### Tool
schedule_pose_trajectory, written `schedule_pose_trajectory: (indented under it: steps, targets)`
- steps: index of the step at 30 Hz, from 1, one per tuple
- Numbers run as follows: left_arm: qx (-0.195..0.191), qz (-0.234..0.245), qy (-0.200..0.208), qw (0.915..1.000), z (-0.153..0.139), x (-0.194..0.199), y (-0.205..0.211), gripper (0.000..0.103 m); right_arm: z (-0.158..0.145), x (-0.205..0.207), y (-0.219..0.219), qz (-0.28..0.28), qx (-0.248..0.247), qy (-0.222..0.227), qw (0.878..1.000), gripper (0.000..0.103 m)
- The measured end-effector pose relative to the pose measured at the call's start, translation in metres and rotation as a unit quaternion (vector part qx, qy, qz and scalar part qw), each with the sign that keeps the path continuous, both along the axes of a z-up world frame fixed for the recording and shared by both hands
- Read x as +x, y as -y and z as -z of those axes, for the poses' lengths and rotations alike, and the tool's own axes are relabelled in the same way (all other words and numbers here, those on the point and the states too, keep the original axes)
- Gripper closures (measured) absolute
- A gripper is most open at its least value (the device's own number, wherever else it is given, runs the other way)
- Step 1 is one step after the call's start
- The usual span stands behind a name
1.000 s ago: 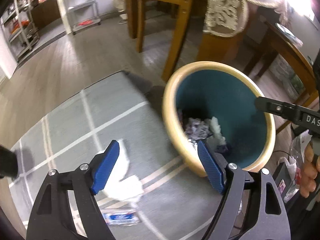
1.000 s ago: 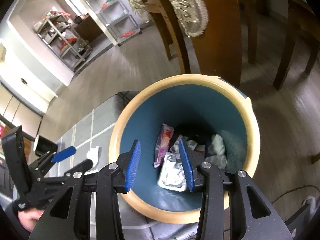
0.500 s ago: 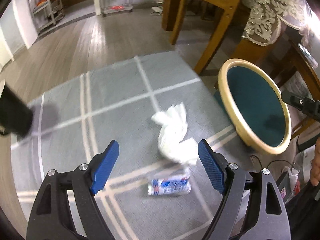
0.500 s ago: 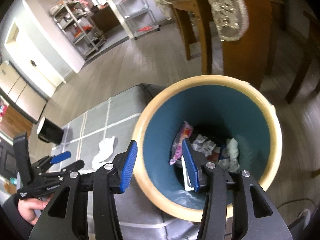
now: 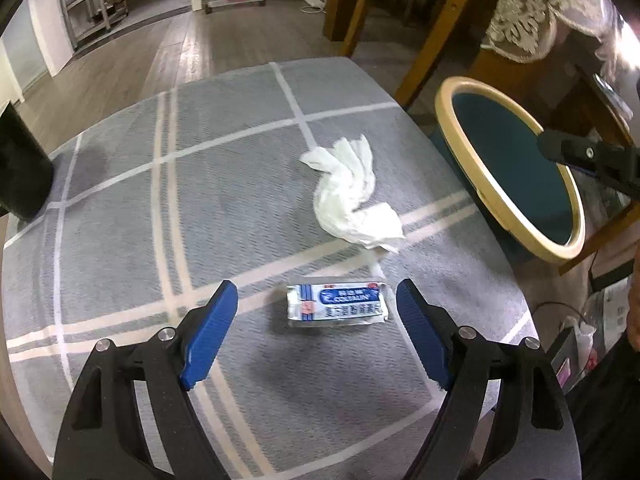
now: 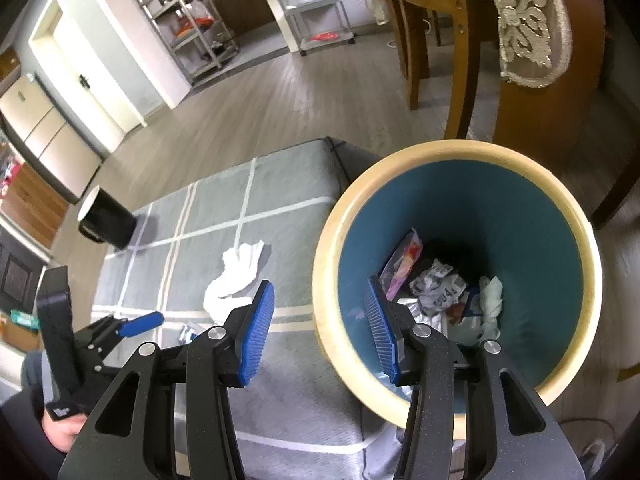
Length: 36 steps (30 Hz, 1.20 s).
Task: Collect trash
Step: 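Grasp the COLTALIN box with the left tool while the right tool grasps the white tissue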
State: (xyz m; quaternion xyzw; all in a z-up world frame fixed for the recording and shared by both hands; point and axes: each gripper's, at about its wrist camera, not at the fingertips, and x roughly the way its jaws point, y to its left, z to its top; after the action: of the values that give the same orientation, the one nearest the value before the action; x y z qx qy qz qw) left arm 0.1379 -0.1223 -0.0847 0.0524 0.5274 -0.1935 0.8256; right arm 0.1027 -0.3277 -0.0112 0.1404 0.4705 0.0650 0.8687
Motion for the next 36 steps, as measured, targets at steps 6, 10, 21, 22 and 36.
schedule_pose_trajectory:
  steps: [6, 10, 21, 22, 36]
  targets:
    - [0.011, 0.018, 0.002, 0.9998, 0.009, -0.002, 0.011, 0.023, 0.003, 0.001, -0.011, -0.009, -0.007, -0.006, 1.000, 0.054]
    - [0.024, 0.029, 0.008, 0.9992, 0.017, -0.002, 0.014, 0.033, 0.005, 0.004, -0.020, -0.017, -0.011, -0.010, 1.000, 0.054]
    - [0.008, -0.017, 0.027, 0.9995, 0.017, 0.001, -0.029, 0.045, 0.016, 0.014, -0.054, -0.049, -0.023, -0.023, 0.998, 0.054]
    - [0.006, -0.023, 0.027, 0.9994, 0.017, 0.002, -0.033, 0.045, 0.018, 0.014, -0.058, -0.053, -0.025, -0.024, 0.998, 0.054]
    - [-0.024, -0.117, 0.037, 0.9921, 0.015, 0.005, -0.084, 0.045, 0.050, 0.029, -0.114, -0.114, -0.046, -0.030, 0.992, 0.054]
